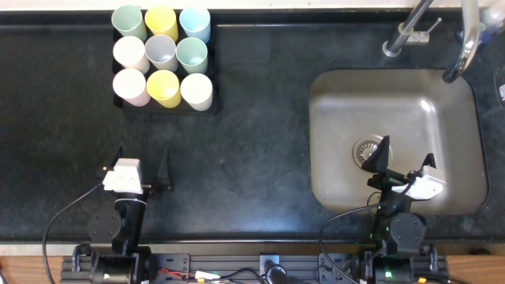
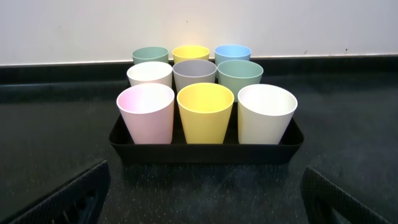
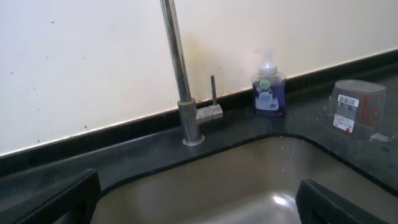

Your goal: Store Cups

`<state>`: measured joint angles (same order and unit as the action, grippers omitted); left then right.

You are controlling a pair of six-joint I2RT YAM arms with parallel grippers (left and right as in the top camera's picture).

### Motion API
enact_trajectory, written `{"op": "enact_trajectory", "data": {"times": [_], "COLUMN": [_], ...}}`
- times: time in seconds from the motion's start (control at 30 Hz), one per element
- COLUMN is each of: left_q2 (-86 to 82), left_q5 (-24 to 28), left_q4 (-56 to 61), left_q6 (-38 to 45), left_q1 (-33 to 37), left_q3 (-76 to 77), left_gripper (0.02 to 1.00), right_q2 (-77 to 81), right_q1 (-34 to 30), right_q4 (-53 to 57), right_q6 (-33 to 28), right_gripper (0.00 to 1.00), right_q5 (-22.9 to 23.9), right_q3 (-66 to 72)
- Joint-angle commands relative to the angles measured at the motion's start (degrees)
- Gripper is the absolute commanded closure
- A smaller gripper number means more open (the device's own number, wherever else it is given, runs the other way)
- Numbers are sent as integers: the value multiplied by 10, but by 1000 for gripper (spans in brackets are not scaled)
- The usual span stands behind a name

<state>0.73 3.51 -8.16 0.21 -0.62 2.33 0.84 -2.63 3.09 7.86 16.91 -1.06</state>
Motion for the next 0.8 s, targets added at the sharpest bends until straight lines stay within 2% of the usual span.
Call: {"op": "enact_trajectory", "data": {"times": [0.03, 0.4, 0.47, 0.6, 0.8], "left_q2": [-6, -6, -6, -6, -6], "left_q5": [7, 7, 7, 7, 7], "left_q4": [0, 0, 0, 0, 0], "left_q6": [7, 7, 7, 7, 7], "left_q1": [2, 2, 2, 2, 2], "left_q3": [-1, -1, -1, -1, -1], "left_gripper": [20, 20, 20, 18, 18], "right_q2": [-6, -6, -6, -6, -6], "right_q1": [-4, -3, -3, -3, -3], "right_q4": [-2, -2, -2, 7, 7], "right_q6": [-2, -2, -10, -28, -28], "right_gripper": [5, 5, 3, 3, 5], "right_q5": [1, -2, -25, -101, -100], "right_q3": [8, 8, 8, 8, 8]}}
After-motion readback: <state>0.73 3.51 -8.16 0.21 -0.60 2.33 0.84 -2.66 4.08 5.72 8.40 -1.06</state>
